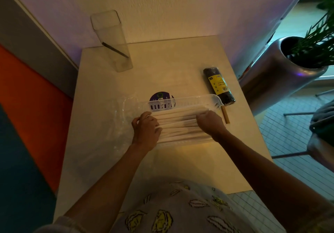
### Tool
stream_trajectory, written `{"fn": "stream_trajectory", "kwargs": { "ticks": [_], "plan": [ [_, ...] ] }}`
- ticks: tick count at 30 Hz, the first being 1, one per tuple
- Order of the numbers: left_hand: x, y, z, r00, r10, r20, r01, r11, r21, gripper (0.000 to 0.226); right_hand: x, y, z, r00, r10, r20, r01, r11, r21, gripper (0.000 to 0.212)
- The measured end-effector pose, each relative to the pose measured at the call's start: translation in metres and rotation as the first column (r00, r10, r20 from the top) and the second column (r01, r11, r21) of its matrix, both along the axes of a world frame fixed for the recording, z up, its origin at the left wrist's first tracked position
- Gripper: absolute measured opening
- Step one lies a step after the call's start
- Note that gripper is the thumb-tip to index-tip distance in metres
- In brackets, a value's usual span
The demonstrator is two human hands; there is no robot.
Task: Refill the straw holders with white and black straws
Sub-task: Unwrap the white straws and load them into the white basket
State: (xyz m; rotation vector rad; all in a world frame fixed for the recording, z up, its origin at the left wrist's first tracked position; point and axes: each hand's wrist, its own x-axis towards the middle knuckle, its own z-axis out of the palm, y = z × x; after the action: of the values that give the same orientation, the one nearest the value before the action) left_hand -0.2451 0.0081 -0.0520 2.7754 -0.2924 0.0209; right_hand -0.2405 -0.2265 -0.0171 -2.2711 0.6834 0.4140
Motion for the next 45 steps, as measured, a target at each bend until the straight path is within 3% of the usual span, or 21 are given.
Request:
{"fn": "stream_trajectory", "kwargs": {
  "ticks": [2, 4, 9, 15, 25, 28, 31, 36, 41, 45],
  "plan": [
    [-0.001, 0.000, 0.000, 1.000, 0.003, 0.014, -0.003, 1.000, -0.001, 0.017, -0.004, 0.003, 0.003, 0.999, -0.042, 0.022, 0.037, 0.985, 0.170, 0.015],
    [-0.001, -0.001, 0.000, 1.000, 0.001, 0.031, -0.001, 1.000, 0.001, 0.017, -0.004, 0.002, 0.000, 0.995, -0.093, 0.039, 0.081, 0.967, 0.243, 0.019],
    [-0.001, -0.001, 0.000, 0.999, -0.014, 0.035, 0.014, 1.000, 0.014, 0.022, 0.001, -0.003, -0.004, 0.967, -0.243, 0.071, 0.216, 0.937, 0.275, 0.027],
    [-0.002, 0.000, 0.002, 1.000, -0.024, 0.007, 0.024, 0.998, 0.050, 0.023, -0.003, -0.005, -0.005, 0.966, -0.228, 0.123, 0.203, 0.961, 0.189, 0.042],
    [-0.002, 0.002, 0.001, 0.999, -0.039, -0.005, 0.039, 0.999, 0.000, 0.021, -0.003, 0.001, -0.007, 0.962, -0.270, -0.030, 0.269, 0.929, 0.255, 0.058],
    [-0.003, 0.001, 0.000, 0.999, -0.043, 0.008, 0.042, 0.999, 0.016, 0.023, -0.004, 0.000, -0.006, 0.964, -0.263, -0.043, 0.265, 0.930, 0.253, 0.055],
    [-0.005, -0.002, 0.001, 0.999, -0.036, 0.021, 0.035, 0.999, 0.039, 0.018, -0.006, -0.003, -0.004, 0.978, -0.201, -0.057, 0.209, 0.943, 0.260, 0.038],
    [-0.009, -0.006, 0.001, 0.999, -0.044, 0.033, 0.043, 0.999, 0.031, 0.020, -0.001, -0.012, 0.003, 0.981, -0.062, -0.181, 0.140, 0.877, 0.460, 0.026],
    [-0.012, -0.012, 0.003, 1.000, -0.023, 0.017, 0.023, 1.000, 0.009, 0.026, 0.000, -0.015, -0.006, 0.979, -0.081, -0.187, 0.157, 0.886, 0.436, 0.064],
    [-0.012, -0.012, 0.004, 1.000, -0.012, 0.012, 0.012, 1.000, 0.013, 0.022, -0.004, -0.015, -0.009, 0.970, -0.099, -0.224, 0.189, 0.884, 0.428, 0.062]
  ]
}}
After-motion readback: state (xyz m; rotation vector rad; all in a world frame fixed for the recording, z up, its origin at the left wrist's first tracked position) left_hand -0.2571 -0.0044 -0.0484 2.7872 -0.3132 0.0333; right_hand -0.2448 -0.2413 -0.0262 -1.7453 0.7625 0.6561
